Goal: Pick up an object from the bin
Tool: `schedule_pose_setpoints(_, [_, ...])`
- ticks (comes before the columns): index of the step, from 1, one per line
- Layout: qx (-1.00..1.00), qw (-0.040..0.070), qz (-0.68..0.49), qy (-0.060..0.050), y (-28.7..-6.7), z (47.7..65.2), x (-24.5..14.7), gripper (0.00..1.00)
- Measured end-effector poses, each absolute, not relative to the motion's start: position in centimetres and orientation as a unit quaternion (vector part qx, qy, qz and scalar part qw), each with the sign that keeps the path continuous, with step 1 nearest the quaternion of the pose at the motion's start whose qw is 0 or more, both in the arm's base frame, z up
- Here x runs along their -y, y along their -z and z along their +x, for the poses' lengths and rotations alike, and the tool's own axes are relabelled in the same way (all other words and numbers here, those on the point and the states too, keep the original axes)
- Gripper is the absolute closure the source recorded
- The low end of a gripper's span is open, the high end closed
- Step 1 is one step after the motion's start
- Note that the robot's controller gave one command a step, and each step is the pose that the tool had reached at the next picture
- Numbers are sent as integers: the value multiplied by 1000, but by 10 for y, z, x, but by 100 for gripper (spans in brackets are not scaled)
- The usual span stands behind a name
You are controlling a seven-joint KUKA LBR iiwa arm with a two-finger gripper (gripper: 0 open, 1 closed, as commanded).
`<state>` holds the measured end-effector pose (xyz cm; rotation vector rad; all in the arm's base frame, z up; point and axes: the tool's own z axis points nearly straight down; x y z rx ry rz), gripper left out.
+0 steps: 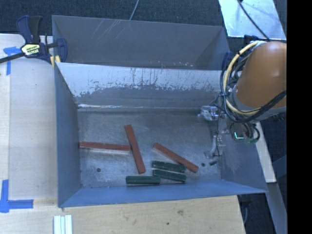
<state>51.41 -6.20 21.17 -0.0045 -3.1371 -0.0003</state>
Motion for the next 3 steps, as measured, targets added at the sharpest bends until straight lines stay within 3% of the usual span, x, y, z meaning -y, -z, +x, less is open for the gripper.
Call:
schedule_pose_setpoints(1, [1000, -2, 0, 0, -216, 516, 62, 0])
schedule_pose_setpoints(2, [999, -4, 34, -1, -154, 518, 31, 0])
schedule_pose_setpoints(3, [1000, 1, 15, 0, -148, 515, -2, 0])
